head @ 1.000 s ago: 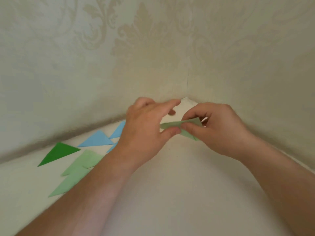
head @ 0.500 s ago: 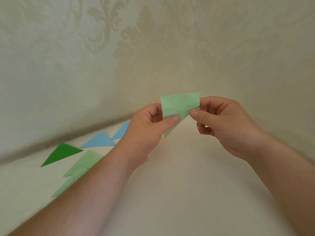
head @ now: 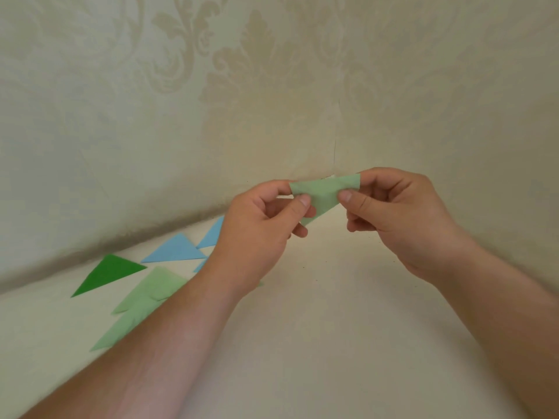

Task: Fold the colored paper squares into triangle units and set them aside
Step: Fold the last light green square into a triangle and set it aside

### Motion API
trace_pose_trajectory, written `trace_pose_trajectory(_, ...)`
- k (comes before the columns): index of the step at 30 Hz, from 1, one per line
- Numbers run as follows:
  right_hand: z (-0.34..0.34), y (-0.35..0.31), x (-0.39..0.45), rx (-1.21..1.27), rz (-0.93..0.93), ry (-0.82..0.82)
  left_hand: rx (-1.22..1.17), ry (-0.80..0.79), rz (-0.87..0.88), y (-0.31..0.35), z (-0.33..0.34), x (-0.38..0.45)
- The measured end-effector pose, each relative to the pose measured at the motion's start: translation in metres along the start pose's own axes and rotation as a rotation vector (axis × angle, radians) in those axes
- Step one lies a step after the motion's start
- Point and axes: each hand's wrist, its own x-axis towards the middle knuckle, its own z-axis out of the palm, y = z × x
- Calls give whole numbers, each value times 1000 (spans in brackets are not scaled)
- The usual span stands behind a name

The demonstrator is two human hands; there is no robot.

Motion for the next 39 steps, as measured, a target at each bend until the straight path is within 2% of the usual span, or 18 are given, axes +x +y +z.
trace_pose_trajectory(14,-1,-4,-3,85,17,-42,-175,2,65,3,1,-2)
trace_pose_trajectory(30,9,1,-1,92,55,206,-289,70,-89,0,10,-3)
trace_pose_trajectory(39,7,0,-1,95,52,220,-330,105,-142,5,13,-3)
